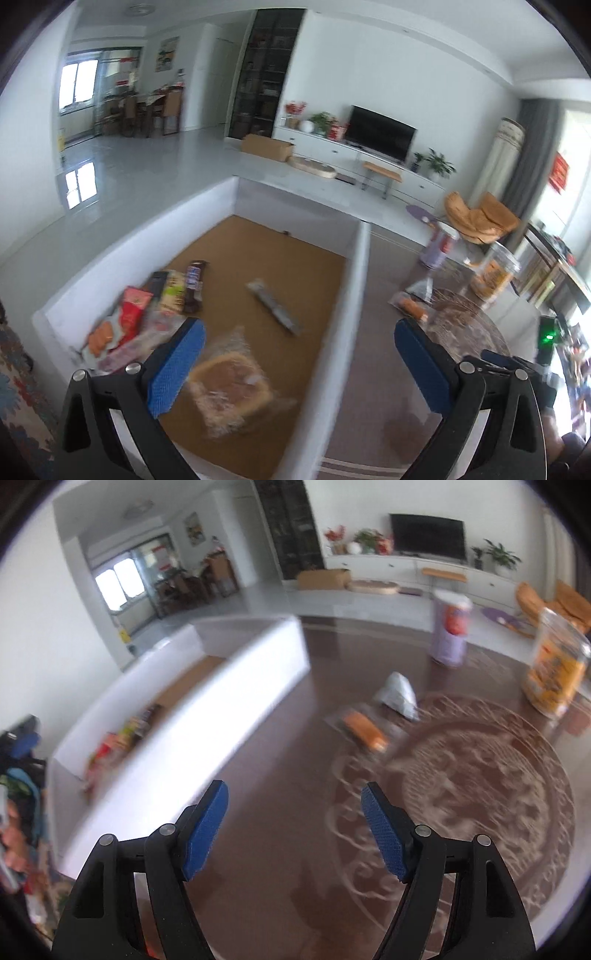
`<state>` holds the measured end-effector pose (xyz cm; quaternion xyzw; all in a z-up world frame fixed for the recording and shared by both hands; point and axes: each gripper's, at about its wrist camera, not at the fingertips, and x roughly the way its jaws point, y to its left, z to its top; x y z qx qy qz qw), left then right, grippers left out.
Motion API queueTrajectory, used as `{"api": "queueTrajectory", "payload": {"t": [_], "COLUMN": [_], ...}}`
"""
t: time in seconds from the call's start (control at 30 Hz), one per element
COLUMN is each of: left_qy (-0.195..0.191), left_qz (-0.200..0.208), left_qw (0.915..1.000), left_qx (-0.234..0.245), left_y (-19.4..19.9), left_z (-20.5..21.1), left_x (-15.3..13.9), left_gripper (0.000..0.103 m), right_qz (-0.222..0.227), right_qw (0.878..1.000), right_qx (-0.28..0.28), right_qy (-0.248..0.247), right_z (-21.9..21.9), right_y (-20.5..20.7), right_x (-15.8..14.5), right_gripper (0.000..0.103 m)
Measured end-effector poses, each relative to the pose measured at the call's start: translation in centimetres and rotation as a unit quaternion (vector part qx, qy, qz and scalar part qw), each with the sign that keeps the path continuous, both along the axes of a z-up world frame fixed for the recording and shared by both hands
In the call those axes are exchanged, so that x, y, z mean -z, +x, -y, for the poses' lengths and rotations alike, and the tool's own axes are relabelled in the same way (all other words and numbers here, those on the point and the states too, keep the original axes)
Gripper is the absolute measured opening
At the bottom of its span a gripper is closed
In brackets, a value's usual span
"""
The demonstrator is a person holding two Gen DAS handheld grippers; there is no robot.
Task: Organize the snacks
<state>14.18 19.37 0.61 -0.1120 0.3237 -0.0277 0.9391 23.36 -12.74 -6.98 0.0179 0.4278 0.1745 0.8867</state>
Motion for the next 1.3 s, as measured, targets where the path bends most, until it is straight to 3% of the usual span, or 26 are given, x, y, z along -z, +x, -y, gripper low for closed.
{"api": "queueTrajectory", "payload": {"t": [0.07, 0.17, 0.27, 0.37, 0.57, 0.63, 0.77, 0.93, 1.07, 1.3], "left_qy": [0.018, 0.05, 0.074, 0.088, 0.129, 0.139, 0.124, 0.122, 0.122, 0.122], "left_qz": [-0.002, -0.023, -0.072, -0.117, -0.144, -0.15, -0.158, -0.143, -0.142, -0.142], "left_qw": [0.997, 0.9871, 0.9768, 0.9705, 0.9696, 0.9694, 0.9719, 0.9761, 0.9761, 0.9762], "left_qx": [0.075, 0.151, 0.188, 0.192, 0.15, 0.135, 0.124, 0.11, 0.109, 0.109], "left_y": [-0.2, 0.5, 2.2, 4.4, 7.7, 8.6, 9.8, 9.6, 9.5, 9.5], "left_z": [5.6, 13.2, 18.9, 21.8, 23.2, 23.2, 22.4, 22.2, 22.2, 22.2], "left_x": [0.5, 2.8, 7.6, 12.1, 16.3, 16.6, 16.8, 16.7, 16.6, 16.6], "left_gripper": [0.102, 0.103, 0.103, 0.102, 0.102, 0.102, 0.103, 0.103, 0.103, 0.103], "right_qz": [-0.015, -0.012, -0.002, -0.004, -0.011, -0.015, -0.019, -0.019, -0.022, -0.024], "right_qw": [0.998, 0.989, 0.98, 0.976, 0.974, 0.975, 0.973, 0.973, 0.971, 0.971], "right_qx": [0.05, 0.12, 0.165, 0.189, 0.203, 0.202, 0.206, 0.205, 0.211, 0.214], "right_qy": [-0.037, -0.09, -0.112, -0.109, -0.099, -0.097, -0.1, -0.101, -0.106, -0.102], "right_z": [4.5, 10.6, 14.1, 16.2, 17.4, 17.1, 17.1, 17.1, 17.1, 17.3], "right_y": [-0.9, -3.3, -5.5, -6.6, -6.1, -6.5, -6.5, -7.0, -6.9, -6.9], "right_x": [2.6, 5.1, 5.5, 5.9, 6.5, 6.4, 6.8, 6.8, 6.9, 7.0], "right_gripper": [0.078, 0.078, 0.078, 0.078, 0.078, 0.08, 0.085, 0.086, 0.092, 0.092]}}
